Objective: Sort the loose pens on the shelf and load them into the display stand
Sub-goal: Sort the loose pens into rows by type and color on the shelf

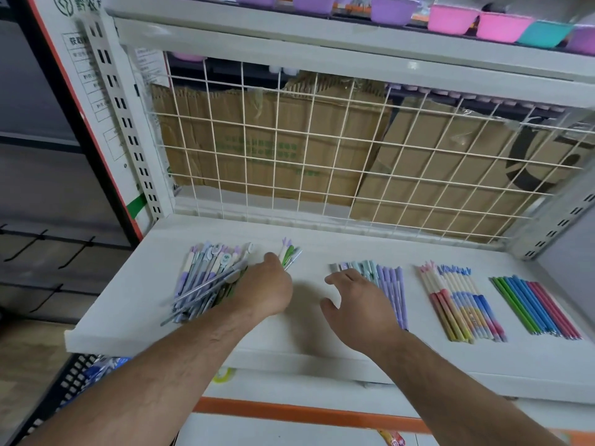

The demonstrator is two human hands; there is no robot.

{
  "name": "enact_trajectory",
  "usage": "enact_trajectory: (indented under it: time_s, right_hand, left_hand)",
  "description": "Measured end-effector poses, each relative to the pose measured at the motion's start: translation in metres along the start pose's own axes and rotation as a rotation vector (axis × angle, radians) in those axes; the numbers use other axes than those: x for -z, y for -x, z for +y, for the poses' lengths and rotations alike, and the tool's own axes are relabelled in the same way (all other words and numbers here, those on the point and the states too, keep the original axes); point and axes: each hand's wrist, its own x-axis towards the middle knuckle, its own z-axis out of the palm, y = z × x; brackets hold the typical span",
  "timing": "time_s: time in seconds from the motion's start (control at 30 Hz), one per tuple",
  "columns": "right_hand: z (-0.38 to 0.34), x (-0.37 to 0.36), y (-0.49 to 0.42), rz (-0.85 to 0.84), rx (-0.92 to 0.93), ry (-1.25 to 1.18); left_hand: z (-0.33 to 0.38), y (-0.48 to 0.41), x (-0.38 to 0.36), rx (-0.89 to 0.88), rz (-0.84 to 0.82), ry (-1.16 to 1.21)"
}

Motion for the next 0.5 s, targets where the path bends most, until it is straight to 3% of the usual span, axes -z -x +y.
enact_trajectory:
  time_s: [0.1, 0.27, 0.5]
  right_hand:
    - [0.007, 0.004, 0.003, -0.018, -0.014, -0.024]
    - [0.023, 0.014, 0.007, 0.003, -0.058, -0.118]
    - [0.063, 0.036, 0.014, 0.036, -0.107, -0.295]
  left_hand:
    - [0.017, 0.002, 0.0, 0.046, -0.061, 0.265]
    - [0.045, 0.005, -0.016, 0.209, -0.29, 1.001]
    - [0.108, 0.025, -0.038, 0.209, -0.462, 1.276]
